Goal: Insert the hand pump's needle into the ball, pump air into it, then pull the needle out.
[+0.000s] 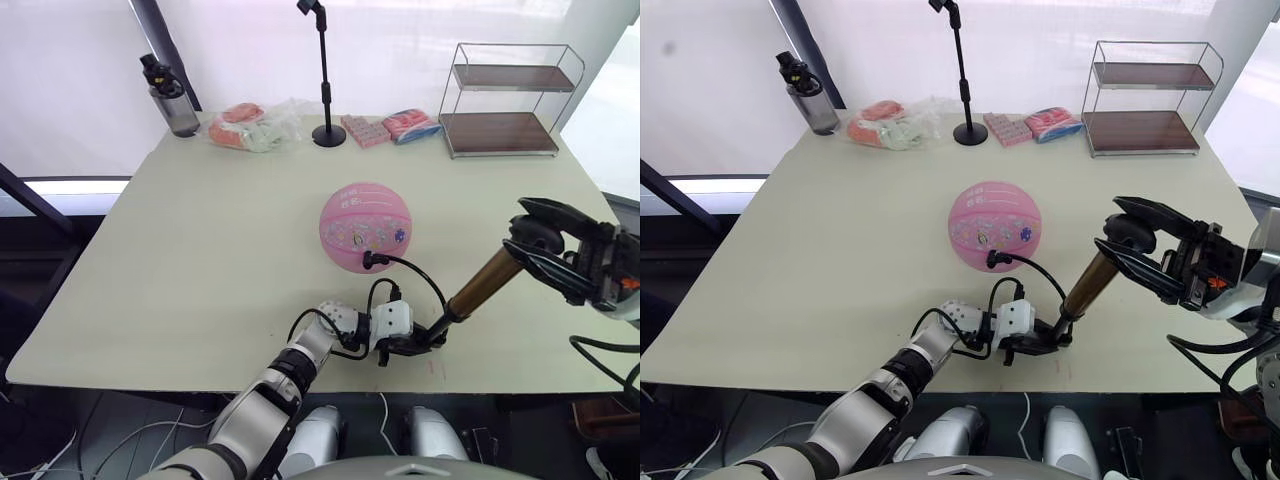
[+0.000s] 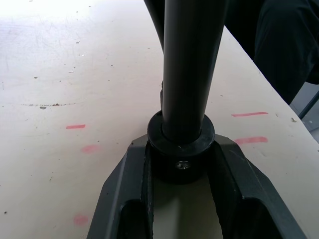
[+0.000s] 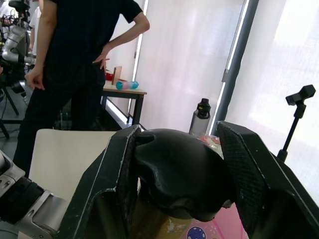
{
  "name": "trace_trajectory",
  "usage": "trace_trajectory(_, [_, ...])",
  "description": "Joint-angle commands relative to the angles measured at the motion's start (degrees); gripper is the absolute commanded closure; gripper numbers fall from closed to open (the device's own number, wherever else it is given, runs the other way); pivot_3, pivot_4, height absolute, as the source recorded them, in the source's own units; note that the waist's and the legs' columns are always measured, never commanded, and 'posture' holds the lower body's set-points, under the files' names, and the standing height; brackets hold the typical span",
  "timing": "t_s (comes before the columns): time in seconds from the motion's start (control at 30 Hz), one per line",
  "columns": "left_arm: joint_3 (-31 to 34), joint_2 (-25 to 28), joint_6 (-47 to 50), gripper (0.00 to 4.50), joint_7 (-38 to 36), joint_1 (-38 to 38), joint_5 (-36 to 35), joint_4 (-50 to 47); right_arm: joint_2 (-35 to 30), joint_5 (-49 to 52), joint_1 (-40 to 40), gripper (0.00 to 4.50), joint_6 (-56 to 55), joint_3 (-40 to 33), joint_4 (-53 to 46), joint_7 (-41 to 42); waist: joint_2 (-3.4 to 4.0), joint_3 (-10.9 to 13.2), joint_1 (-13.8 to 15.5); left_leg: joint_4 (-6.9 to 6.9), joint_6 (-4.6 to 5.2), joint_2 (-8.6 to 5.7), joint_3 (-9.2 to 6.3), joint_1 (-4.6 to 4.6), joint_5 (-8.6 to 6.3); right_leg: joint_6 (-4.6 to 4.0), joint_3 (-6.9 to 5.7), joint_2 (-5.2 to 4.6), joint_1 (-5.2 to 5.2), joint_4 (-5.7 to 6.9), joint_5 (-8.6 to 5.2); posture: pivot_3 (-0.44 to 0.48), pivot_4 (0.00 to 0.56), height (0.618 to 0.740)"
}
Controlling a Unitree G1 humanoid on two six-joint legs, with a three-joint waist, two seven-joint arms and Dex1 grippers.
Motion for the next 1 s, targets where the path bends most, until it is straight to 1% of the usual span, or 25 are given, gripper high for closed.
trace_trajectory(0.03, [-0.75,0.25,2.23,3.41,-0.17,1.48,0.98,2.29,-0.29,-3.11,5.82,2.4,4.16,8.78,2.83,4.49,-0.2,-0.23,0.0,-0.01,0.0,0.02,0.0,0.01,0.0,0.0,0.0,0.02,0.0,-0.01,0.0,0.0,0.15,0.736])
trace_trajectory(0.2, [-0.58,0.09,2.43,3.41,0.08,1.53,1.03,2.23,-0.62,-4.76,6.92,2.4,3.24,10.43,3.64,5.47,-0.34,-0.45,0.01,-0.02,-0.01,0.07,0.0,0.07,-0.01,0.01,0.0,0.06,0.07,-0.02,-0.01,0.0,0.15,0.736])
trace_trajectory(0.33, [-0.49,0.11,2.52,3.41,0.24,1.54,1.04,2.21,-0.72,-10.56,6.22,2.4,-1.89,12.72,6.26,7.29,-0.38,-0.56,0.03,-0.06,-0.01,0.1,-0.01,0.1,-0.01,0.04,-0.01,0.09,0.09,-0.03,-0.04,0.0,0.15,0.736])
trace_trajectory(0.5, [-0.4,0.18,2.48,3.41,0.22,1.45,1.06,2.41,0.18,-14.14,4.59,2.4,-7.29,13.93,9.28,8.49,-0.15,-0.41,0.12,-0.04,-0.01,0.08,-0.01,0.06,-0.01,0.05,-0.02,0.08,0.08,-0.06,-0.03,0.0,0.15,0.736])
trace_trajectory(0.63, [-0.37,0.29,2.48,3.41,-0.03,1.47,0.9,2.5,0.57,-15.16,5.93,2.4,-8.62,15.55,9.94,8.88,0.08,-0.27,0.18,-0.04,-0.01,0.06,-0.01,0.01,-0.01,0.0,-0.01,0.07,0.06,-0.1,-0.01,0.0,0.15,0.736])
trace_trajectory(1.0, [-0.55,0.69,2.52,3.41,0.04,1.58,0.89,2.12,3.67,-19.02,8.36,2.4,-11.41,20.36,13.94,9.35,0.17,-0.21,0.18,-0.08,-0.01,0.03,-0.07,-0.01,-0.01,-0.01,-0.03,0.07,0.04,-0.15,-0.02,0.0,0.15,0.736])
